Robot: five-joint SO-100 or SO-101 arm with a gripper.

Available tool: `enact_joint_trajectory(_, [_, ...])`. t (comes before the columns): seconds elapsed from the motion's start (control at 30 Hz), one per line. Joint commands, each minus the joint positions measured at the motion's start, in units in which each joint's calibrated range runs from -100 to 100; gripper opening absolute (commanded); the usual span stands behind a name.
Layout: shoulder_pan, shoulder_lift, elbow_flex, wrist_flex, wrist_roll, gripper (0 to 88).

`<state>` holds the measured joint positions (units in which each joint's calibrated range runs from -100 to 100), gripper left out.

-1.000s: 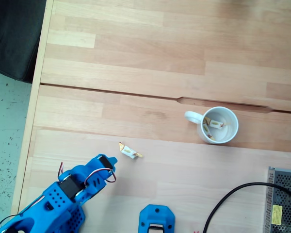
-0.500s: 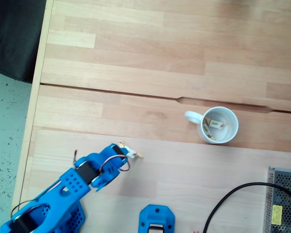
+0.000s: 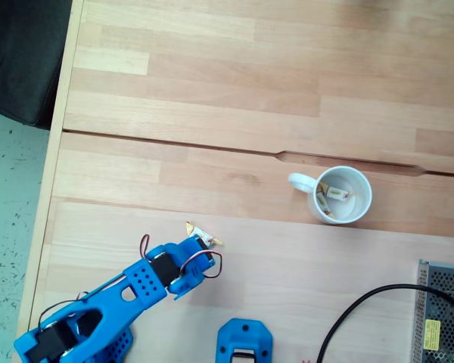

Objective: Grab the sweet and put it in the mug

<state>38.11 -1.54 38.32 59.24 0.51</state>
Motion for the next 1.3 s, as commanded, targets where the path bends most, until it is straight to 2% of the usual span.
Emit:
enact_joint_trajectory(0.0, [0.45, 0.51, -3.09, -1.17, 0.0, 6.5])
enact_joint_trajectory(0.4, [-6.08, 2.83, -7.99, -1.82, 0.05, 5.5])
enact_joint_trajectory(1.13, [-6.37, 3.7, -8.26, -1.82, 0.63, 6.8])
enact_joint_trajectory(1.27, [-6.37, 3.7, -8.08, -1.82, 0.68, 10.8])
